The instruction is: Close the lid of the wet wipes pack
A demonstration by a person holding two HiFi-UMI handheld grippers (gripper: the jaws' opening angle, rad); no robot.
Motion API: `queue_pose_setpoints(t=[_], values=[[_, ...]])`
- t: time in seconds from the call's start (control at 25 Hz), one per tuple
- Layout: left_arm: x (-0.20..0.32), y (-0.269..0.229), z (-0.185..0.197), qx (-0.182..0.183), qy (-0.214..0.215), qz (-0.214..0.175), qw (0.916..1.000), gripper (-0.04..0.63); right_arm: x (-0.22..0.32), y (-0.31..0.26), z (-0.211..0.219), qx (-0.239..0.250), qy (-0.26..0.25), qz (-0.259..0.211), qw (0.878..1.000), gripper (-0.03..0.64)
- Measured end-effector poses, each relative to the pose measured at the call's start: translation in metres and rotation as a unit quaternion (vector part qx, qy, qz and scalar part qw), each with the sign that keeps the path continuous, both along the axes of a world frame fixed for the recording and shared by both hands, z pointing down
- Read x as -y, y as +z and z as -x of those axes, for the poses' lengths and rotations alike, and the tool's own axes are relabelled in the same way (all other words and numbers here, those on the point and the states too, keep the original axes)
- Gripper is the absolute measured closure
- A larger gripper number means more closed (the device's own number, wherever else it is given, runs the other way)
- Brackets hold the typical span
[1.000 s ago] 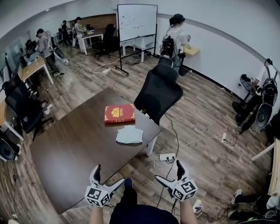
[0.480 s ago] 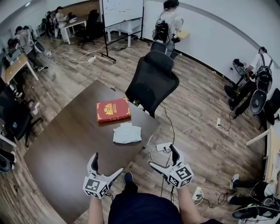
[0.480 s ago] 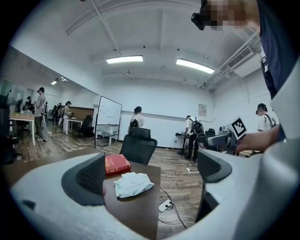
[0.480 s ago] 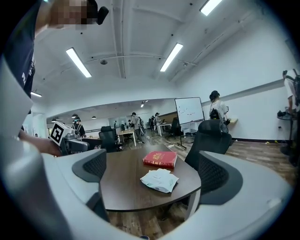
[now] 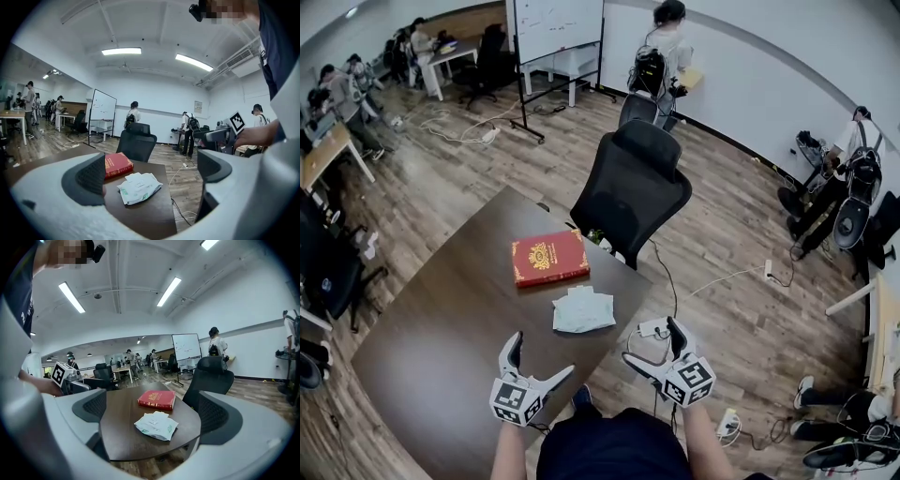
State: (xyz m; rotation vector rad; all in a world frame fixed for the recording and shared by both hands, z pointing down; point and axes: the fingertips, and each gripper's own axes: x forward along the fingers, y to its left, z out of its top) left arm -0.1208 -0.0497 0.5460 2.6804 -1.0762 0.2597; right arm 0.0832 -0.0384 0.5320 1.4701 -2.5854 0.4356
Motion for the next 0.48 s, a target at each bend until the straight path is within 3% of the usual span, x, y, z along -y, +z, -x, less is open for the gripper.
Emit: queue_pose_setpoints(t=[0.48], values=[[0.067, 0.053, -0.018, 0.027, 0.007, 0.051, 0.9983, -0.002, 0.061, 0.037, 0.007, 0.012, -0.034, 0.030, 0.999, 0.012]])
